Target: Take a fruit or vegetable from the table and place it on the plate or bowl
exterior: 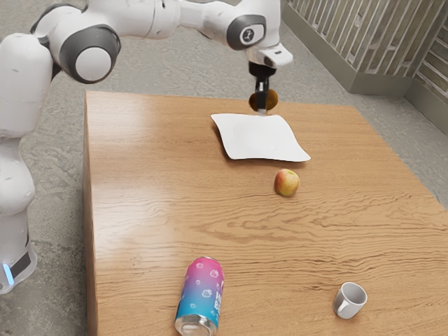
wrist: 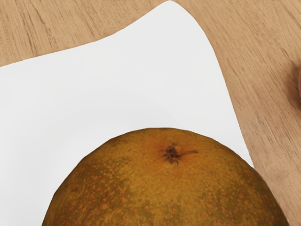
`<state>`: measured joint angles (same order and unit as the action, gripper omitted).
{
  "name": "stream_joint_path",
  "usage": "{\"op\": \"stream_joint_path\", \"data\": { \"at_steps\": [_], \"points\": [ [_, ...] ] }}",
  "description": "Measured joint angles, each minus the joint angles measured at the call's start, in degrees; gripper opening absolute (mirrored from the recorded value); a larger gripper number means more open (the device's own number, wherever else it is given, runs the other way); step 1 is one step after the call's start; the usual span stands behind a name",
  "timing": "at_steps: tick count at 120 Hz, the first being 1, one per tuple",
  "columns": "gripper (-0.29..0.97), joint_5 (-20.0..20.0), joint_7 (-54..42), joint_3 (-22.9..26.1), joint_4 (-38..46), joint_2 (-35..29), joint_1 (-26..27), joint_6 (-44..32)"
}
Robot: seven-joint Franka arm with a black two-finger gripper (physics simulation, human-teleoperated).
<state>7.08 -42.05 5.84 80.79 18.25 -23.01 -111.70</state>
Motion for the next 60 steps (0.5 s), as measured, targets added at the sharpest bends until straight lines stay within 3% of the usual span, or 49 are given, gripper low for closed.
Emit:
{"op": "stream_joint_path", "data": {
  "at_steps": [23, 40, 60],
  "points": [
    [0.23, -0.16, -0.34, 1.94, -8.12, 8.57, -2.89, -0.35],
    [0.23, -0.21, -0.6, 2.56, -8.98, 10.27, -3.96, -0.99],
    [0.53, 1.93, -1.63, 2.84, -9.04, 10.12, -4.7, -1.2]
  ]
}}
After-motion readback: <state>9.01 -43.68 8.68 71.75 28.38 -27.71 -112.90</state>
